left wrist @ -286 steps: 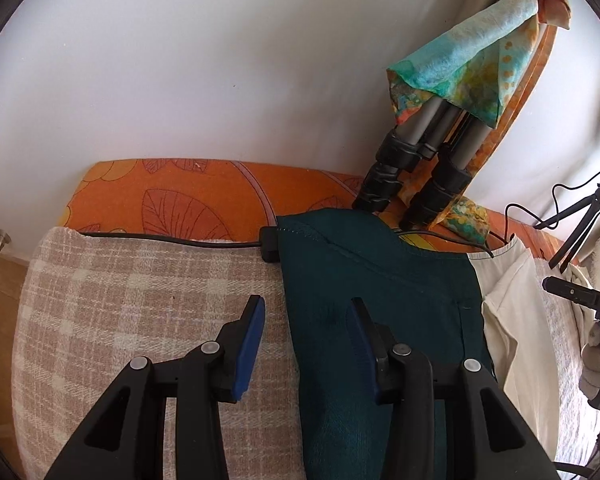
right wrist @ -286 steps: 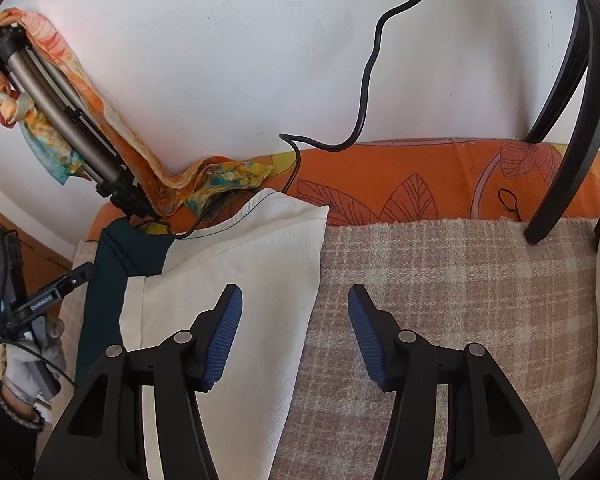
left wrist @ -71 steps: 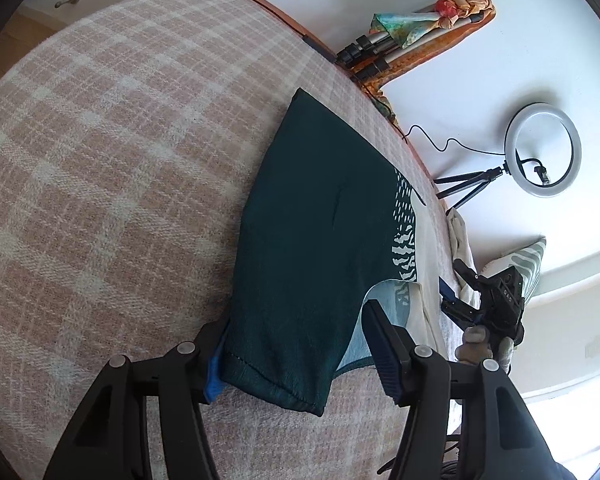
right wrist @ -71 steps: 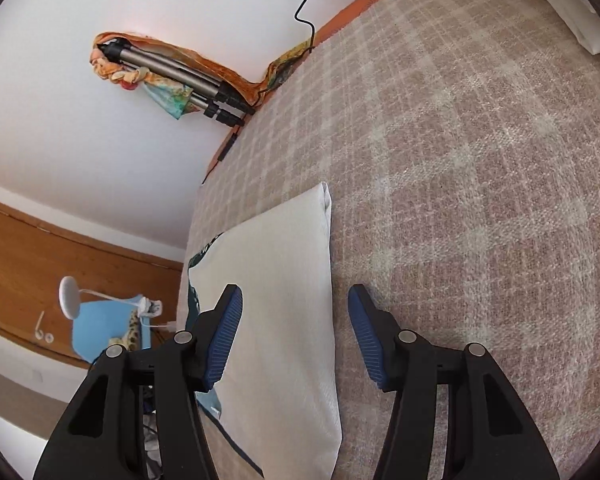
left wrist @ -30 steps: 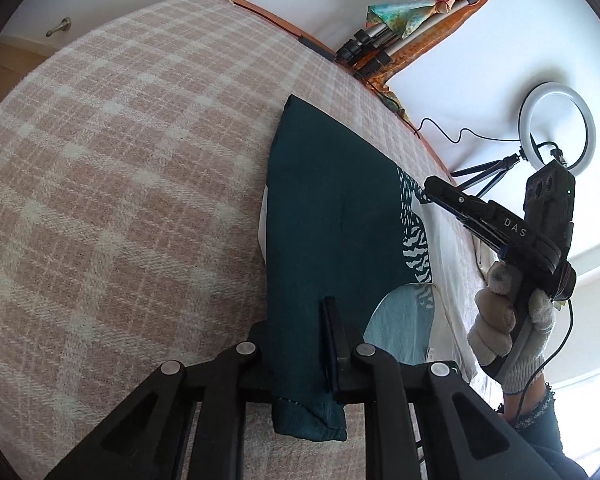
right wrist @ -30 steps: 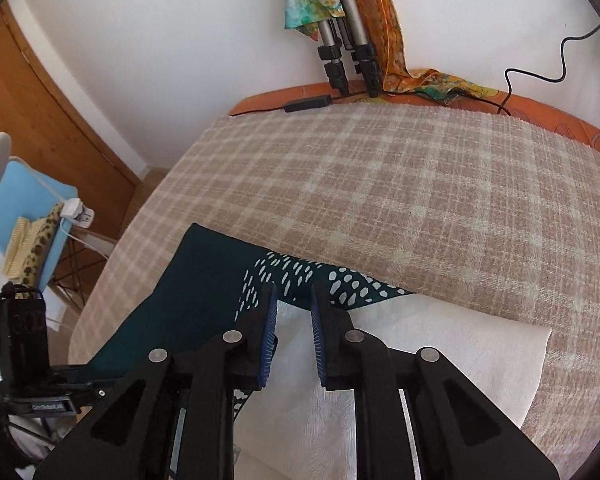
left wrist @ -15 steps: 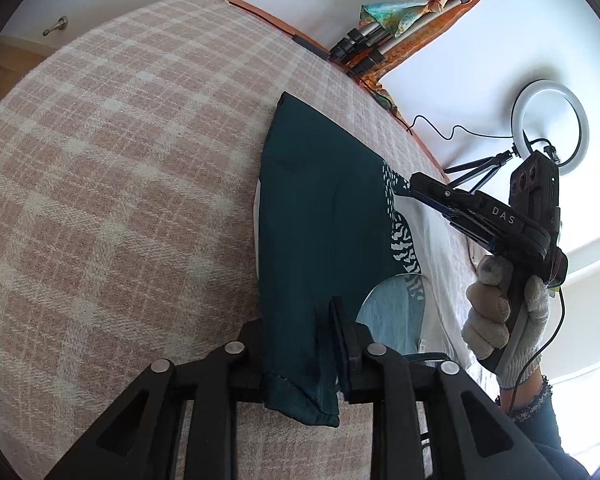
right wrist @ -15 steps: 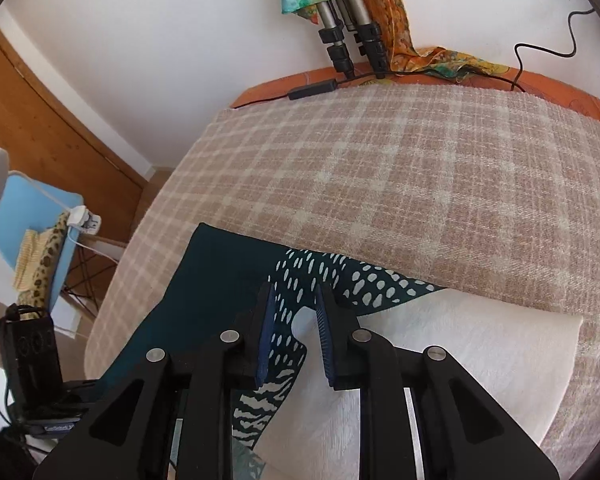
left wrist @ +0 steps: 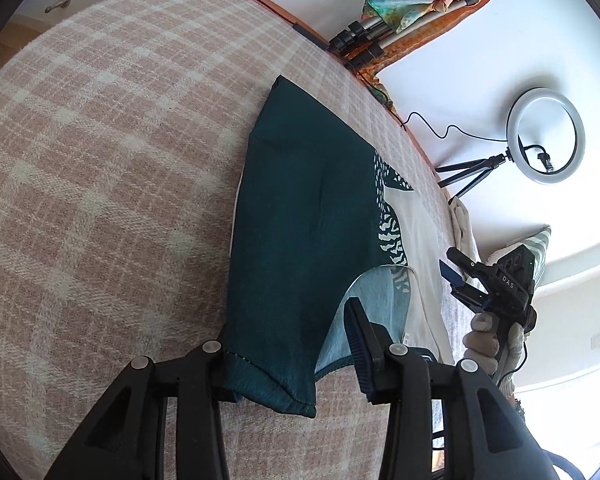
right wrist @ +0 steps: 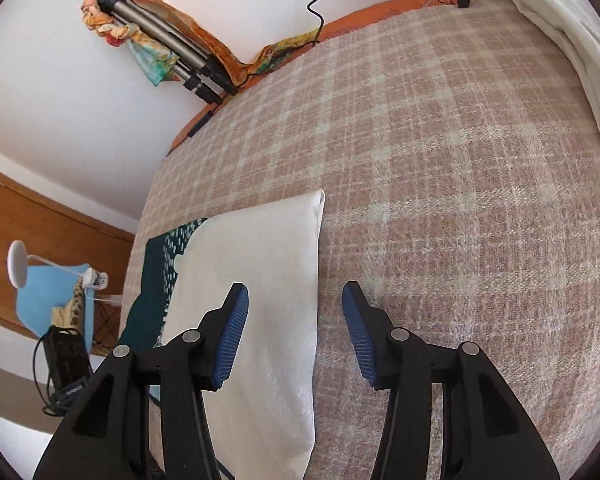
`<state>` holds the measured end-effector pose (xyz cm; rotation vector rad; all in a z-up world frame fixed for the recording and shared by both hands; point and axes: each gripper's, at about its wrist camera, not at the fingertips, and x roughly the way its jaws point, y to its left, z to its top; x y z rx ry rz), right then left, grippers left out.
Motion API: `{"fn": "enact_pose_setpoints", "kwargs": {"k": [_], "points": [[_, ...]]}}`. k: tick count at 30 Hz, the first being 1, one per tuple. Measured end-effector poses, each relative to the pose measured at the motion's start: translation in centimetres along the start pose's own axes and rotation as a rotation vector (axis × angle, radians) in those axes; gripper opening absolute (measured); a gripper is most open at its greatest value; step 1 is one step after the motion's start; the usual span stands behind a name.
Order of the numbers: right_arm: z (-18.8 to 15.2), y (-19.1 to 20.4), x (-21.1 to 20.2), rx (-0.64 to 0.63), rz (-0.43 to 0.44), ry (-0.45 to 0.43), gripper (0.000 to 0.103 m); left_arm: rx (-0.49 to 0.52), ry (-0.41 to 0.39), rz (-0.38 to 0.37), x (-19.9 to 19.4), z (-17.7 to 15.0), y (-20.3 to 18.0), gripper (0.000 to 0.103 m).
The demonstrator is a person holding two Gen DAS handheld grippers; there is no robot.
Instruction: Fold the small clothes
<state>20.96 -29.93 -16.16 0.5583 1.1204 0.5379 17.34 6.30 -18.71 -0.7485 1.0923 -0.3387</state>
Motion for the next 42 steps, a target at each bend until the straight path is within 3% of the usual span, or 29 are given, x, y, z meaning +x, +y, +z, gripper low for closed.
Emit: {"fn": "enact_pose_setpoints", "kwargs": {"k": [6,11,14,17,19,21,24,30,42], "points": [[0.5,-1.1,1.1,0.078,0.137,-0.019,0.048,-0.001,-0.004,-0.004,0.7,0.4,-0.6,0.039],[1.2,0.4,2.5,0.053,0.144,-0.019,0.048,0.008,-0.004,-0.005,1.3,0.7,-1.1,0.039],[1.6,1.3,3.5,0.045,0.147,-0.007,0.048,0.017,-0.013,0.018,1.5,0.9,-1.4,0.033],[1.7,1.7,4.1,0.040,0.126,0.010,0.039,0.026,-0.018,0.043,1.8,0.9,-1.7,0.021],[1.6,1.9,4.9,0.042,0.106,0.044,0.019,0.076,-0.028,0.088,2.0,0.9,-2.3,0.008],[1.4,2.7,5.5,0.005,0.057,0.054,0.009,0.139,-0.037,0.136,2.2,0.7,-3.0,0.005],[1.1,4.8,5.3,-0.111,-0.055,0.049,0.006,0.218,-0.063,0.182,1.9,0.3,-4.2,0.003],[0.5,8.4,4.8,-0.266,-0.184,0.017,0.002,0.279,-0.105,0.167,0.7,0.0,-5.8,0.002],[0.4,10.1,1.4,-0.273,-0.157,-0.036,0.001,0.294,-0.129,0.095,-0.8,-0.5,-8.5,0.002]]}}
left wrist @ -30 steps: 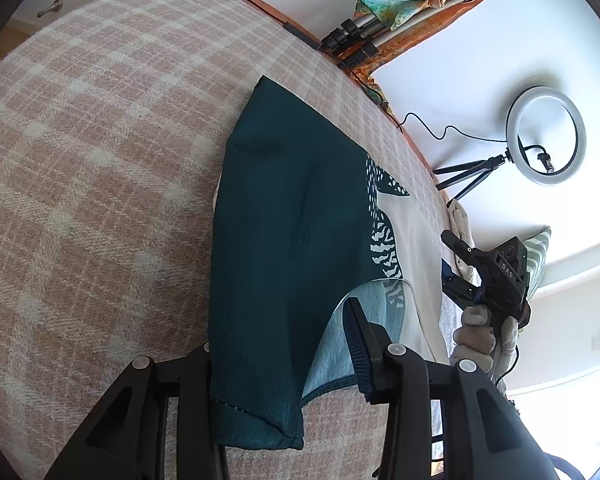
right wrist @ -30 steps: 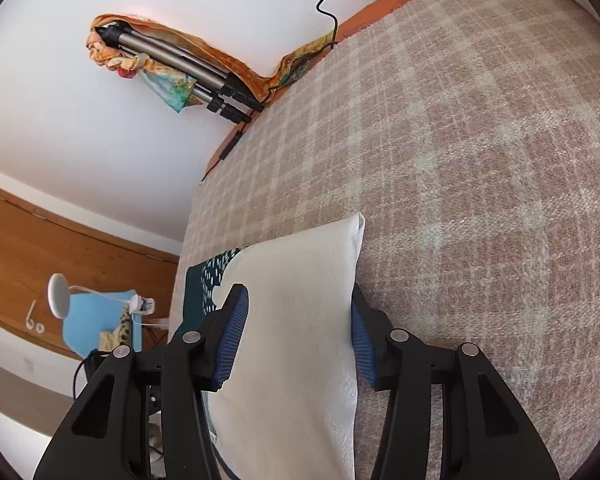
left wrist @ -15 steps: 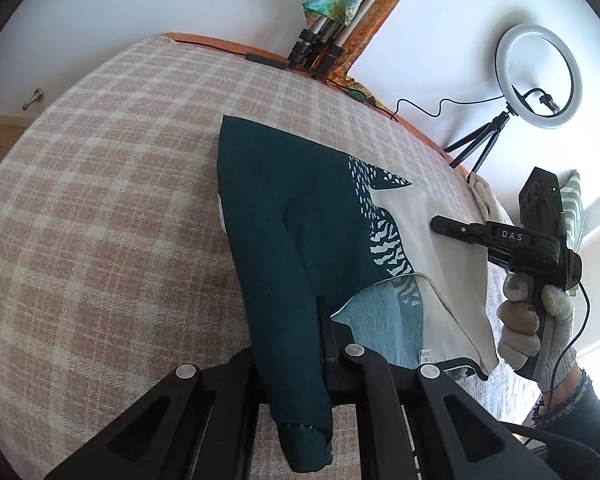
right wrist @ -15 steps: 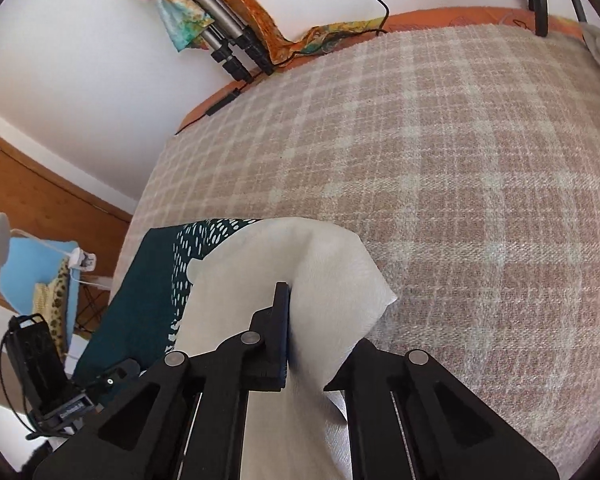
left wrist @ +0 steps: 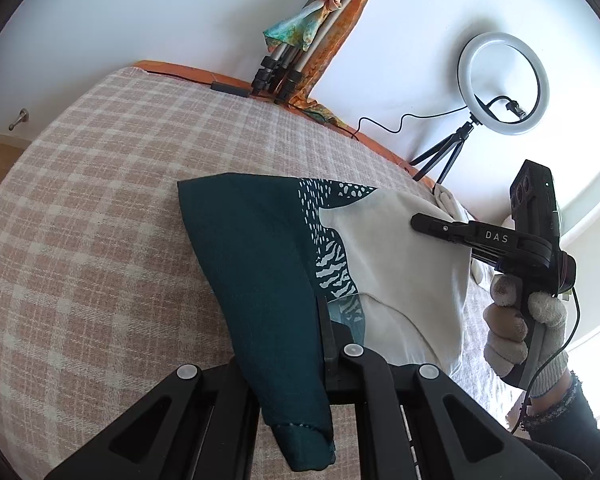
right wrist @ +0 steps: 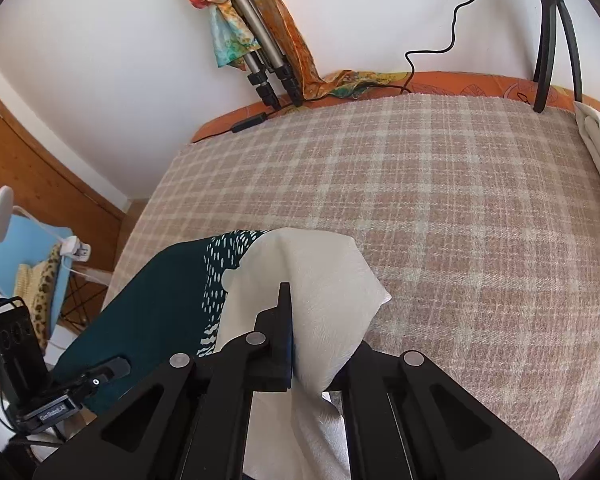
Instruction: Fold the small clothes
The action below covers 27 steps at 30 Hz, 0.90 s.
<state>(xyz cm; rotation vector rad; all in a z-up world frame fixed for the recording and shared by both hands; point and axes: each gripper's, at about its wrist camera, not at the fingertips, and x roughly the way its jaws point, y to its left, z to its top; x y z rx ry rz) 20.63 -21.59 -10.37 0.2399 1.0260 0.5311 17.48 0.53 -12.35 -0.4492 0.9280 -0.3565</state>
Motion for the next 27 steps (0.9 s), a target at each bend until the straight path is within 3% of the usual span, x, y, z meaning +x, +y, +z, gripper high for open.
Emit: {"fn": "enact_pose_setpoints", "kwargs": {"k": [3,9,16,27], "points": [[-0.1,0.4,-0.9,-0.017,-0.011,-0.003,0.001,0.053,-0.017,0.019,-0.1,0.2,-1.0,0.002],[0.0,0.0,-2.9,-0.013,-0.010,-0.018,0.001,0.035,-0.002,-0.012,0.1,0.6,-1.7,0.002],[0.7,-1.7,-7.5,-0.035,-0.064,-0.057,0.001,0.119,-0.022,-0.050,0.9,1.7,-6.2,0.002],[2.4,-10.2,-15.8,-0.005,-0.201,-0.114,0.001,0.230,-0.003,-0.144,7.2,4.2,-16.4,0.002]]}}
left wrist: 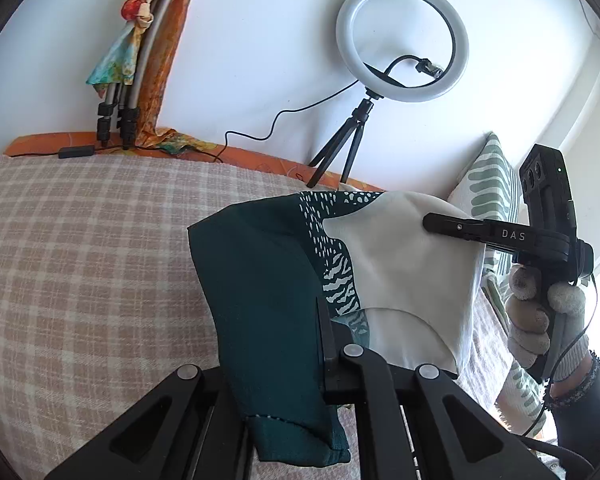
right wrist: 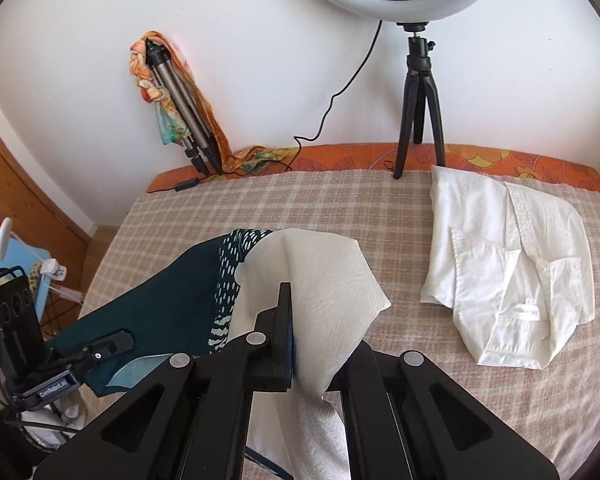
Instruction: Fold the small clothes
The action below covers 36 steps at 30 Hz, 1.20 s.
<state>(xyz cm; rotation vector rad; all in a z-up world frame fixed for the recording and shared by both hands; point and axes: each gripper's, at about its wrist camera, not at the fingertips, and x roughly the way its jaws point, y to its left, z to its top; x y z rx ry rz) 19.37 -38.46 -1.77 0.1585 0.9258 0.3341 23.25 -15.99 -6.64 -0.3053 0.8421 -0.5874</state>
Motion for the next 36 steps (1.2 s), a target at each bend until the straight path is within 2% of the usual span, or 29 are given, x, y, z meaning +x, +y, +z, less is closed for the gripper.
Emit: {"fn": "enact_pose_setpoints", "kwargs": {"k": [10,15,19,23,27,30,32,33,35,36], "points": [[3.6,-10.5,-3.6,0.033,-0.131,-0.043,0.001,0.097,0.012,-0.070,9.3,5.7,-7.7,0.002],[6.4,-15.0,-4.7,0.020,-0.184,-0.074,0.001,0.174,-0.027,-0.079,13.4,8.4,-11.9,0.002],[8.0,-18.3,-4.9,0.021,-0.210,-0.083,0.001,0.191,-0.050,-0.088,16.7,10.0,-14.4,0.002],[8.9,-21.7,-3.3,0.023,-0.201,-0.062,0.001,0.206,-0.041,-0.079,20.2,10.3,-16.0,0.002],[8.8,-24.3,-0.8,0.028,-0.184,-0.008,0.001,0.181,0.045,-0.090,23.3,8.9,-15.8,0.002],[8.0,-26.1,0.8,0.023,-0.200,0.036,0.001,0.201,0.102,-0.079,24.7,7.4,-15.4,0.003],[7.6,-27.2,1.4,0.039,-0.230,0.045,0.002,0.213,0.129,-0.074,25.1,6.8,-15.2,0.012],[7.5,-27.6,1.6,0.048,-0.245,0.047,0.002,0.220,0.135,-0.072,25.0,6.4,-15.2,0.027],[7.4,-28.3,1.8,0.057,-0.279,0.044,0.006,0.224,0.137,-0.062,24.8,6.1,-14.9,0.038],[7.2,-28.4,1.7,0.059,-0.297,0.039,0.012,0.225,0.141,-0.055,24.6,6.0,-14.7,0.041]]}}
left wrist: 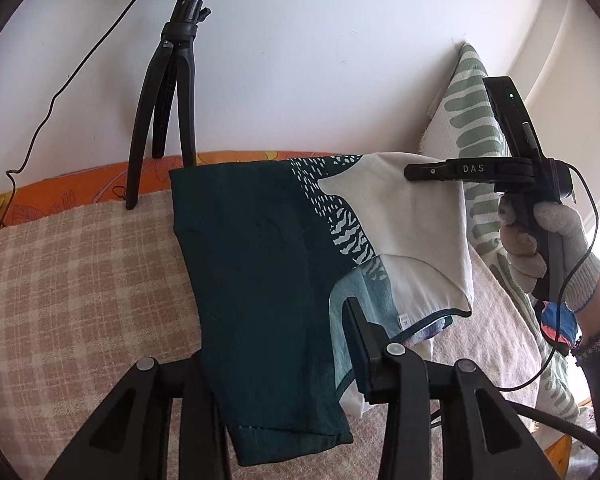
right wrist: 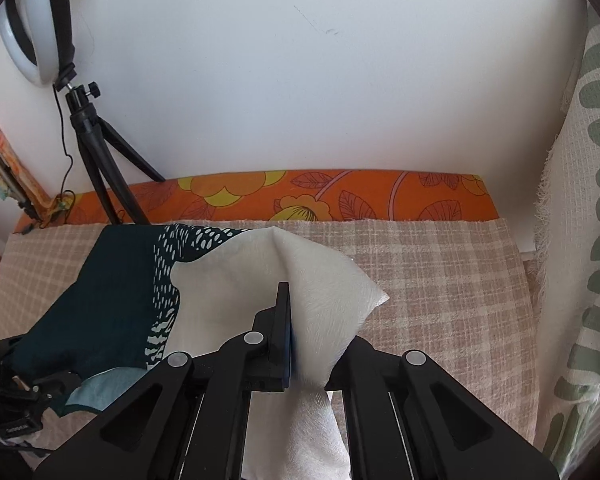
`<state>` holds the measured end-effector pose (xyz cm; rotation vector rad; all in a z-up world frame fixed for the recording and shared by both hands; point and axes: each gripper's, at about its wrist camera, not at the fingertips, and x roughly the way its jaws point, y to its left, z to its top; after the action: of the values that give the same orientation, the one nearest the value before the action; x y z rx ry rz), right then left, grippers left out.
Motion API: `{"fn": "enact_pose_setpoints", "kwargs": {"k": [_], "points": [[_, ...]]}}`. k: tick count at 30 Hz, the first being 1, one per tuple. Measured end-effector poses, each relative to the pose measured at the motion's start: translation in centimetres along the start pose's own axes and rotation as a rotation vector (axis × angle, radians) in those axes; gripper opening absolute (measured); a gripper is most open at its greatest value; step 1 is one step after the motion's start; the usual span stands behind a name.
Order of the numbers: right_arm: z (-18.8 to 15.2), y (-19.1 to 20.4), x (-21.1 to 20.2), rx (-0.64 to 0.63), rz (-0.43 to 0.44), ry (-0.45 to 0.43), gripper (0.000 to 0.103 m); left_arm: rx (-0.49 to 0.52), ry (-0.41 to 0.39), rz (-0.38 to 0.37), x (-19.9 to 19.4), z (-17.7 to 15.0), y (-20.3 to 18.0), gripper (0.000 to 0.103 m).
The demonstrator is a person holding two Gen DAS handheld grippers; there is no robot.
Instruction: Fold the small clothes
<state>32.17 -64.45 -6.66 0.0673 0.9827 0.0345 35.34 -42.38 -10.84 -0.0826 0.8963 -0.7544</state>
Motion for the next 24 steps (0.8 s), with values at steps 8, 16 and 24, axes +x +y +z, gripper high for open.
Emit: {"fn": "enact_pose_setpoints", "kwargs": {"k": [8,16,24], "points": [[-1.3,-0.9,-1.4,0.028,-0.134,-0.036,0.041,0.039,-0.023,0.088,-2.2,-0.7,0.1,0.065],[-2.6,0.2,-5.9,0.060,-0.126,-0.104,0.050,0.046,-0.047,0.127,-6.0,-1.5,0.3,0.073],[-4.8,3.7,-11.7,0.084,-0.140,-0.169,0.053,0.077,-0.091,0.122,-11.4,-2.7,-1.5,0.075]]}}
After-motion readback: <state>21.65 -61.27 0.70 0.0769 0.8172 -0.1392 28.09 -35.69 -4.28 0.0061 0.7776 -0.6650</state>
